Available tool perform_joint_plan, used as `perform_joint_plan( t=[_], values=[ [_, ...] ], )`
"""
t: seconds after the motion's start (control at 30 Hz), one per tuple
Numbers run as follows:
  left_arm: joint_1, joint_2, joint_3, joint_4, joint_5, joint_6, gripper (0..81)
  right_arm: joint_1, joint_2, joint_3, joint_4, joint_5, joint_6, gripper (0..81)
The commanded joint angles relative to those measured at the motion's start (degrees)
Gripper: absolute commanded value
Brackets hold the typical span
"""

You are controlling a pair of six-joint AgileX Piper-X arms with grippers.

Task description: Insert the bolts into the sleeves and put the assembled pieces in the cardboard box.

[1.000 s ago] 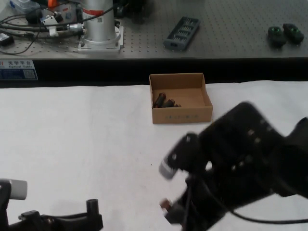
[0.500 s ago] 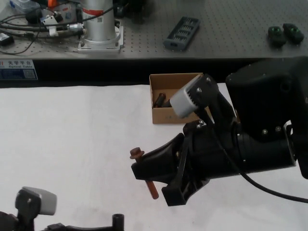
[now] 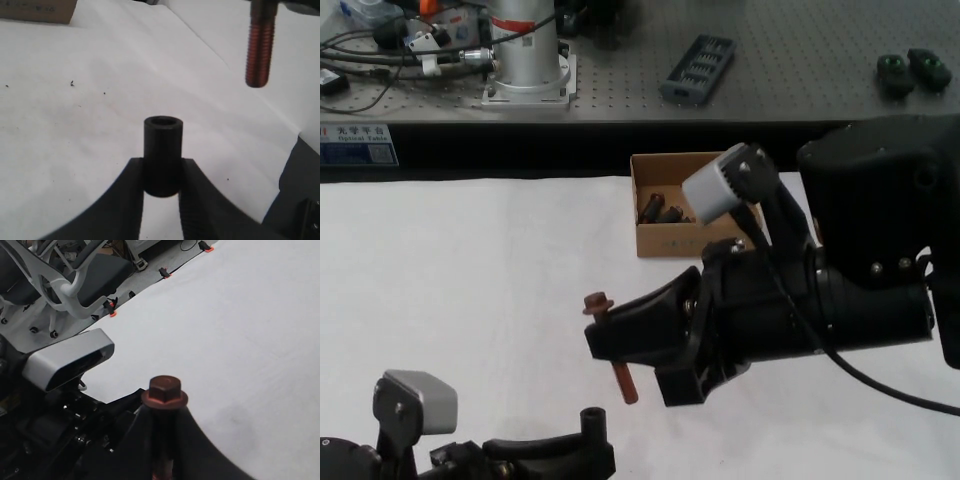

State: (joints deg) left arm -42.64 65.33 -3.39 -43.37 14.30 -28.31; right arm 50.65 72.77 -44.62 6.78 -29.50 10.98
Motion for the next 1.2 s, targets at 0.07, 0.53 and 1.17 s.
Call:
perform_joint_plan(
  t=[0.07,0.53,1.17],
  values=[
    [-0.2,1.1,-0.6,-6.0,-0.5,1.6,4.4,-2.0,-0.7,-0.1,-1.6,-2.4,0.8,1.6],
    [-5.9,1.1,-0.5,-6.0,-3.8,5.2,4.4,-3.5,-0.7,4.7,-12.1,-3.6,5.9,1.6],
    [-7.3,11.3,-7.9,-3.4,-3.0,8.6,4.4,-7.4,-0.7,6.4,-15.2,-7.3,6.8,1.6]
  ],
)
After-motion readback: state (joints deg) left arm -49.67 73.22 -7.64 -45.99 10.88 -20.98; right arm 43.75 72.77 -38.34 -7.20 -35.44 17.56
